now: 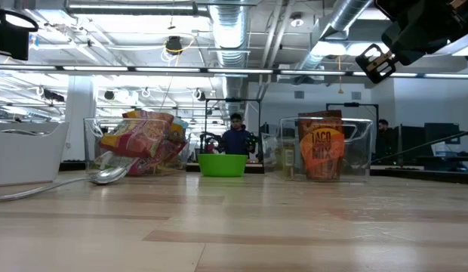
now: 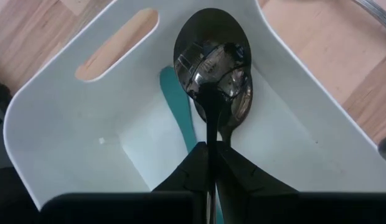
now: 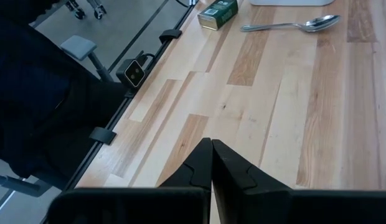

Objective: Pick & Place Food Item

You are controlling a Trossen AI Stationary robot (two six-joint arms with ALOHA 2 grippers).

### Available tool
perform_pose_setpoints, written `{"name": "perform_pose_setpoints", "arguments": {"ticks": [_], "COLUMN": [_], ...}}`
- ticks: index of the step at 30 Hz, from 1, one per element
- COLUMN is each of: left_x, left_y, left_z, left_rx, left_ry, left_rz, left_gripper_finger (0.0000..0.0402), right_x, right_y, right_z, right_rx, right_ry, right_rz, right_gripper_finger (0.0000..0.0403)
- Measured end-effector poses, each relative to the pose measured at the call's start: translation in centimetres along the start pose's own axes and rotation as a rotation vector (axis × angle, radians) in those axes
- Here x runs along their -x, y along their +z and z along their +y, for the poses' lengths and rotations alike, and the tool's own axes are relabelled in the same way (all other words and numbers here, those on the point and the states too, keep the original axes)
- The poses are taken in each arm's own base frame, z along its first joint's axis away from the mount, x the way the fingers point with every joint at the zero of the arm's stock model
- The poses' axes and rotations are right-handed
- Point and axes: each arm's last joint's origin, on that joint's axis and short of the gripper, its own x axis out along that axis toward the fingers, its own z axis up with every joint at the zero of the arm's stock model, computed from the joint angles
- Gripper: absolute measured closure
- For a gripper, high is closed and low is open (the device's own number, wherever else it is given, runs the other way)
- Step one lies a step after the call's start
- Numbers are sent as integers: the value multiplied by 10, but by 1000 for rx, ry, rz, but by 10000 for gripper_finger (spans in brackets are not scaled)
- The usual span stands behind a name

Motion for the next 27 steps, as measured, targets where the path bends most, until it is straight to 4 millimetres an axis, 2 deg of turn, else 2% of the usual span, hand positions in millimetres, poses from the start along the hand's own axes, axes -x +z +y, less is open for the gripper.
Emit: {"name": "perform_pose_setpoints", "arguments": {"ticks": [19,27], "left_x": [0,4], "left_y": [0,1], "left_z": [0,2], "left_rx": [2,13], "left_ry": [2,-20], "left_rz": [14,59], "left_gripper_finger": [315,309], "right_x": [0,0], "right_y": [0,0], "right_z": [0,0], "right_rx": [2,2], "right_ry": [-3,-3], "right_rz": [-1,-1], "right_gripper_finger": [403,403]}}
